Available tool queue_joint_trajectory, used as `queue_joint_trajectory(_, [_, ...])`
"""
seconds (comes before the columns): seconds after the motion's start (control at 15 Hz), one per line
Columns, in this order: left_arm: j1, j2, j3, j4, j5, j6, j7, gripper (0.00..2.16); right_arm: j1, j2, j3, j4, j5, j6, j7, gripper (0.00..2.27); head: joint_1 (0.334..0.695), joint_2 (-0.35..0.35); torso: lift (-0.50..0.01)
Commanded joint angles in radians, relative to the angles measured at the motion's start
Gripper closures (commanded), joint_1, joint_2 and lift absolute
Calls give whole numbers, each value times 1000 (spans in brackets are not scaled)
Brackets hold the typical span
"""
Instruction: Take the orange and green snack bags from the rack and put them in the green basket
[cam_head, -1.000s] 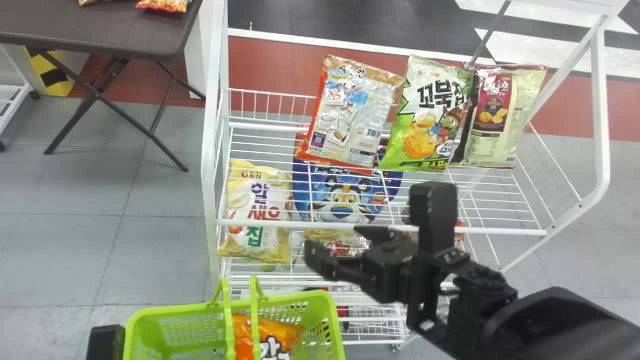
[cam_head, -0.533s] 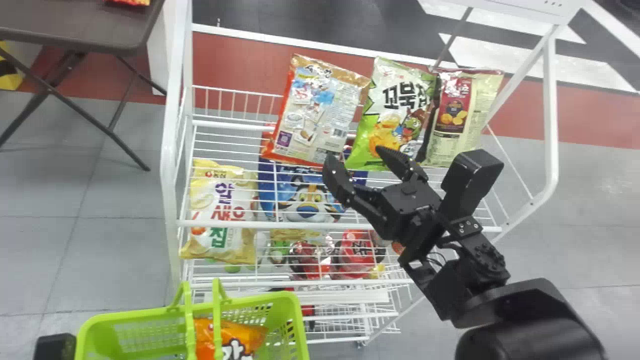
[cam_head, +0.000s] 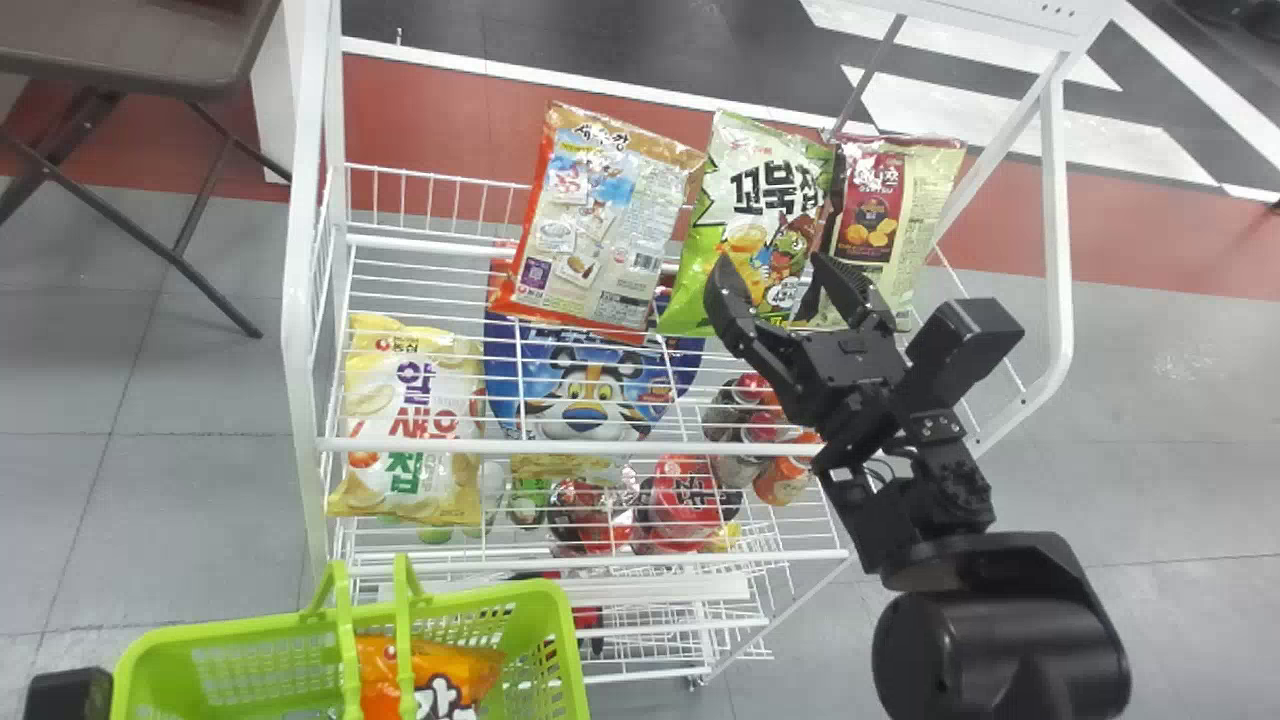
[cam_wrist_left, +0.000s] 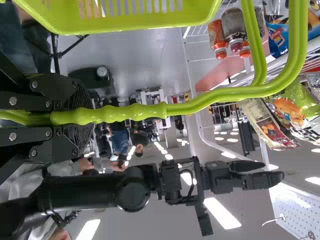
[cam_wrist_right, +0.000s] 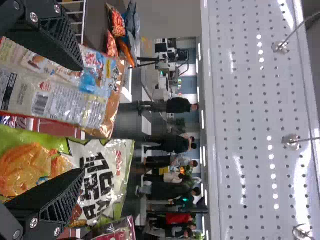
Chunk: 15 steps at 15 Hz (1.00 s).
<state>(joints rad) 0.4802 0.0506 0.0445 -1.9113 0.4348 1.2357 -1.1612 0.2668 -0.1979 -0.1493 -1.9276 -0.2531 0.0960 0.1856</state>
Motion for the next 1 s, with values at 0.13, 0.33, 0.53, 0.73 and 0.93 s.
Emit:
queue_joint_trajectory(0.13, [0,0,0,1,-2,3,0,2148,-144,-1,-7,180,17,8,0,83,695,-350,0])
queue_joint_trajectory(0.33, [1,2,2,5,-2,3,0,2148,-231,0,-6,303,31,1,2,87,695,-350,0])
queue_joint_trajectory(0.53, [1,2,2,8,-4,0,0,2148,-304,-1,-4,400,48,-5,8,93,695,-350,0])
queue_joint_trajectory(0.73, [0,2,2,15,-2,0,-2,2148,-371,-1,-4,501,74,-32,9,93,695,-350,0])
queue_joint_trajectory(0.93, [-2,3,8,20,-2,0,-5,2148,-422,-3,-3,602,95,-87,9,127,695,-350,0])
